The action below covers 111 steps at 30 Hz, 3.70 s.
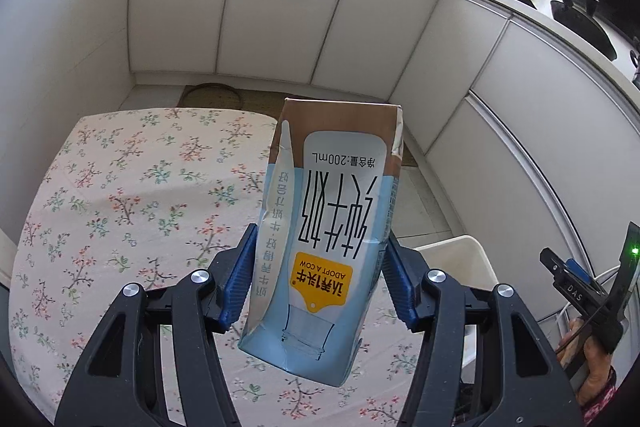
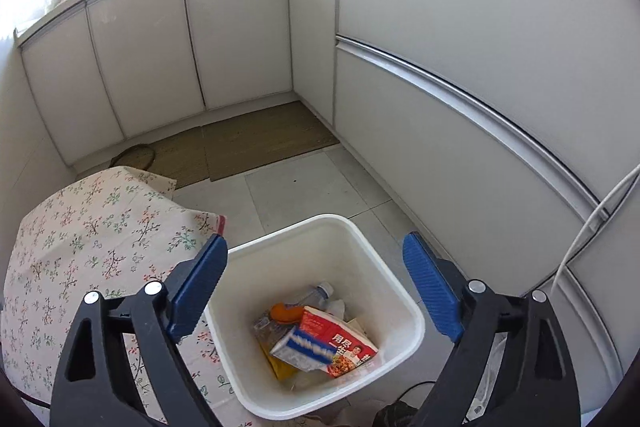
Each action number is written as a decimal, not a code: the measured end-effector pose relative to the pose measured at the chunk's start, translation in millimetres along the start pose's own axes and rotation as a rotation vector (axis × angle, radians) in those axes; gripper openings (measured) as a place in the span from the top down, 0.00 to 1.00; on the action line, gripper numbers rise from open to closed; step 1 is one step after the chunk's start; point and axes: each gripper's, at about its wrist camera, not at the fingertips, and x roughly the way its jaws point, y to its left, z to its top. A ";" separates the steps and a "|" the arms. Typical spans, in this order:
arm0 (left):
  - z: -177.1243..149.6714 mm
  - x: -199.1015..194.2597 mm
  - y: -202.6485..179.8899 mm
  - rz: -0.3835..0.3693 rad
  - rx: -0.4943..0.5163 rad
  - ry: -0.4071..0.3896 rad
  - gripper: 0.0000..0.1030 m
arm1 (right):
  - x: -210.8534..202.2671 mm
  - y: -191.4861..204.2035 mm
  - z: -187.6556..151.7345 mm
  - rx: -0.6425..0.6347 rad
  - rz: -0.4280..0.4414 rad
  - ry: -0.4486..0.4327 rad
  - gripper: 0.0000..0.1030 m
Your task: Collect trash
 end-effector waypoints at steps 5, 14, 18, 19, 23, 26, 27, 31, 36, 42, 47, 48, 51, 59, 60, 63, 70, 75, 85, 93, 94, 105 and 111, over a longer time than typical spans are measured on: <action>-3.5 2.1 -40.4 -0.068 0.055 -0.014 0.46 | -9.7 -30.3 -2.0 0.046 -0.076 -0.054 0.10; -15.9 23.8 -111.5 -0.159 0.141 0.003 0.46 | -20.9 -75.0 -5.4 0.077 -0.161 -0.097 0.08; -26.0 37.5 -143.6 -0.185 0.187 0.021 0.46 | -25.9 -97.1 -4.4 0.135 -0.165 -0.096 0.08; -27.9 41.9 -151.0 -0.195 0.189 0.028 0.46 | -26.4 -102.7 -4.6 0.153 -0.165 -0.095 0.08; -35.7 62.8 -183.8 -0.228 0.209 0.066 0.46 | -26.9 -123.0 -5.8 0.223 -0.162 -0.090 0.08; -40.1 74.2 -205.2 -0.240 0.238 0.084 0.45 | -26.6 -136.2 -6.8 0.262 -0.159 -0.084 0.07; -41.7 77.8 -211.4 -0.245 0.245 0.090 0.45 | -26.0 -139.1 -7.4 0.269 -0.160 -0.082 0.07; -40.4 90.3 -226.9 -0.257 0.247 0.111 0.37 | -24.1 -150.5 -9.7 0.297 -0.160 -0.072 0.07; -36.5 86.8 -227.9 -0.237 0.242 0.086 0.18 | -25.9 -158.0 -11.1 0.320 -0.149 -0.070 0.07; -39.2 44.1 -216.4 -0.101 0.288 -0.058 0.07 | -48.7 -136.3 -12.7 0.259 -0.105 -0.127 0.07; -59.7 -19.5 -207.5 0.093 0.384 -0.274 0.07 | -88.4 -108.2 -29.8 0.233 -0.002 -0.220 0.07; -64.8 -31.1 -203.6 0.135 0.388 -0.313 0.07 | -97.1 -102.2 -33.3 0.229 0.021 -0.244 0.07; -73.3 -58.6 -186.6 0.170 0.344 -0.331 0.07 | -116.3 -86.8 -40.6 0.209 0.084 -0.295 0.07; -82.9 -87.7 -139.8 0.157 0.255 -0.319 0.07 | -133.6 -39.4 -54.9 0.141 0.190 -0.291 0.06; -84.2 -86.0 -133.4 0.155 0.245 -0.312 0.07 | -134.1 -33.3 -56.5 0.124 0.185 -0.294 0.07; -86.9 -82.7 -114.8 0.129 0.195 -0.289 0.07 | -131.7 -23.4 -60.6 0.095 0.162 -0.297 0.06; -91.8 -69.2 -102.5 0.111 0.185 -0.255 0.07 | -116.8 -15.0 -63.9 0.060 0.123 -0.274 0.07; -92.4 -64.9 -102.5 0.106 0.186 -0.237 0.07 | -110.1 -13.2 -65.2 0.055 0.112 -0.267 0.07; -90.6 -59.1 -93.7 0.117 0.149 -0.204 0.07 | -109.3 -6.0 -65.7 0.026 0.118 -0.272 0.07; -90.8 -56.8 -93.3 0.125 0.147 -0.194 0.07 | -107.3 -6.6 -65.9 0.024 0.119 -0.268 0.07; -90.9 -56.5 -92.7 0.125 0.147 -0.193 0.07 | -107.1 -6.2 -66.0 0.024 0.119 -0.267 0.07; -91.4 -53.5 -92.1 0.134 0.145 -0.182 0.07 | -105.2 -4.8 -65.7 0.016 0.125 -0.258 0.07; -91.4 -51.2 -91.2 0.132 0.142 -0.171 0.07 | -105.3 -5.0 -66.4 0.017 0.125 -0.259 0.07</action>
